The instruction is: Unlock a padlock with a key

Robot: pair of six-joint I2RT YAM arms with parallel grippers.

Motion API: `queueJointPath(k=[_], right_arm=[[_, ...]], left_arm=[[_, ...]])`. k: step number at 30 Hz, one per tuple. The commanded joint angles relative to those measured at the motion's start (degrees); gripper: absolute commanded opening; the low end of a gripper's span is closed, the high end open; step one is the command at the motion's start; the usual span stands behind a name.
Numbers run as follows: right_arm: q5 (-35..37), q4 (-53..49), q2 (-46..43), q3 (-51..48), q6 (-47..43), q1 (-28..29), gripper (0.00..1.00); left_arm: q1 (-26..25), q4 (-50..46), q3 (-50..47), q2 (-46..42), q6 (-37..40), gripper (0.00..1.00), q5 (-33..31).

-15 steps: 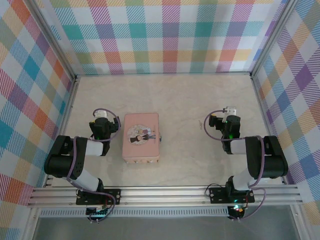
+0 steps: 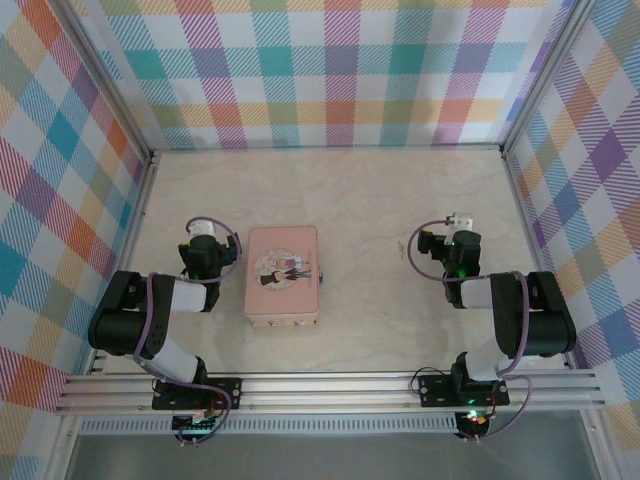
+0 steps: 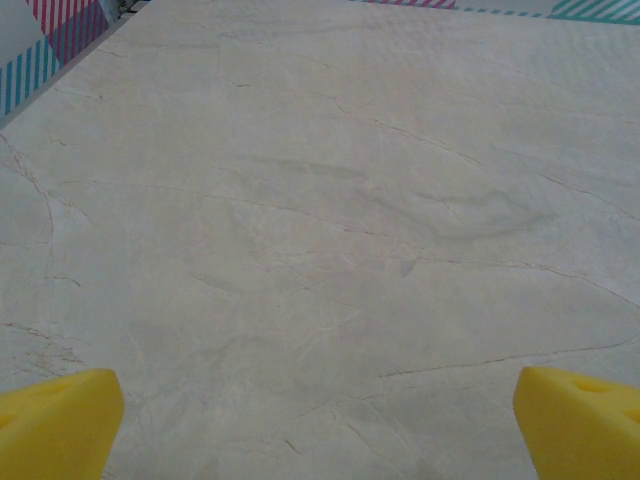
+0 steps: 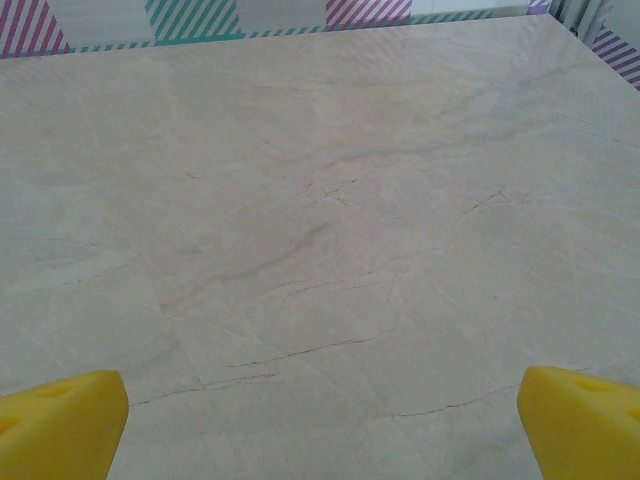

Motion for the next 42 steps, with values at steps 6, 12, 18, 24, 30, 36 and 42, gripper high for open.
queueJointPath(k=[6,12,18,24,30,36,42], right_arm=[[0.3,2.0,0.0,0.7,0.2,0.3,1.00],[-1.8,-0.1,-1.7,1.2,-1.0,0.2,1.00],[-0.3,-18.6,-12.6,7.2,0.0,0.3,1.00],[-3.3,-36.2,-19.8,13.9,20.6,0.0,1.00],[-24.4,-44.9,-18.0,18.1,27.4,-1.2,0.99],[-31.7,-50.6,-18.0,17.4,29.5,1.0,0.95],[-33.5,-52.9,-16.2,16.4,29.8,6.6,0.90]], left_arm=[[-0.4,1.9,0.4,-0.2,0.7,1.00,-1.2],[-0.4,-0.1,0.9,-1.5,0.7,1.00,-1.3],[-1.0,-18.7,9.0,-8.0,1.1,1.00,-2.9],[-0.1,-30.9,14.1,-15.3,-13.8,1.00,2.5],[1.5,-40.9,20.2,-12.8,-27.1,0.98,27.1],[-4.1,-41.9,19.0,-11.6,-30.1,0.91,34.7],[-8.8,-42.2,22.6,-8.4,-30.9,0.89,35.0]])
